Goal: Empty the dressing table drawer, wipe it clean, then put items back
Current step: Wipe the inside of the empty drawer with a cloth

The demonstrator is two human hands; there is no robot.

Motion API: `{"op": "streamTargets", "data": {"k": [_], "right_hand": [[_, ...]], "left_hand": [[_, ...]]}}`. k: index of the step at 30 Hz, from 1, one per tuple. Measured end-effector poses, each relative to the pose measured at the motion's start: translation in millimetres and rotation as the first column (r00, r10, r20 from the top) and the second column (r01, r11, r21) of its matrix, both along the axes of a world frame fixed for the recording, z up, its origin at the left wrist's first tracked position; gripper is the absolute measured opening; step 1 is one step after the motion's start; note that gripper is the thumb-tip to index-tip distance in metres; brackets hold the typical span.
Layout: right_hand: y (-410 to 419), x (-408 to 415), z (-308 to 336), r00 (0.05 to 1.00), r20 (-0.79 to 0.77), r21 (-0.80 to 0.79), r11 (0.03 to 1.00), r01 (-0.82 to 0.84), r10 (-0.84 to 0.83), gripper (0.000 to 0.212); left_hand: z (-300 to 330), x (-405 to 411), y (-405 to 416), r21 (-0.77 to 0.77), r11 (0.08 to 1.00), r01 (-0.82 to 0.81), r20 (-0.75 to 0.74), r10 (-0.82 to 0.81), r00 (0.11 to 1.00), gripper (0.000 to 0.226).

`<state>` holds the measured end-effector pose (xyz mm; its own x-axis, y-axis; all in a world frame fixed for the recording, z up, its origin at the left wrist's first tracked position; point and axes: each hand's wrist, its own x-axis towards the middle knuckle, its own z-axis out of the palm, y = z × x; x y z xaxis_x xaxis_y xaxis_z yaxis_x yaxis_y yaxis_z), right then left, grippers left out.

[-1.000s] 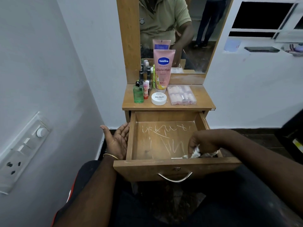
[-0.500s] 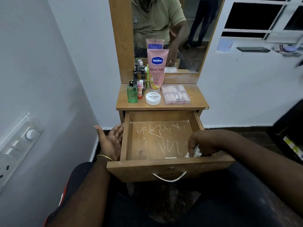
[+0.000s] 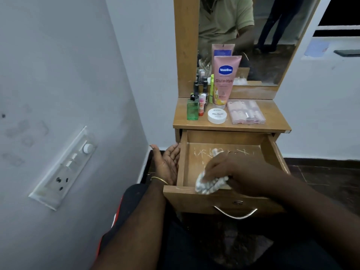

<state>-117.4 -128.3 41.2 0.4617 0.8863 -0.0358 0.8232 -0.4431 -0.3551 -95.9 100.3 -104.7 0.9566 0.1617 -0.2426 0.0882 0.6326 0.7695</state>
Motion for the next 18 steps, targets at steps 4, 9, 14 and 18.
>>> {"op": "streamTargets", "data": {"k": [4, 9, 14, 18], "right_hand": [[43.9, -19.7, -31.1, 0.984, 0.136, 0.12, 0.984, -0.131, 0.114, 0.04], [55.7, -21.2, -46.6, 0.96, 0.25, 0.18, 0.968, -0.177, 0.129, 0.037], [24.9, -3.2, -29.3, 0.992, 0.033, -0.011, 0.993, -0.119, 0.119, 0.028], [15.5, 6.7, -21.5, 0.99, 0.047, -0.094, 0.988, -0.125, 0.13, 0.036]], "left_hand": [[-0.1, 1.1, 1.3, -0.016, 1.0, 0.005, -0.002, -0.005, 1.0, 0.116], [-2.3, 2.6, 1.7, -0.029, 1.0, -0.007, 0.003, 0.007, 1.0, 0.113], [0.4, 0.8, 0.3, -0.011, 1.0, -0.022, -0.01, 0.022, 1.0, 0.111], [3.8, 0.3, -0.8, 0.048, 0.998, -0.042, -0.039, 0.044, 0.998, 0.111]]}}
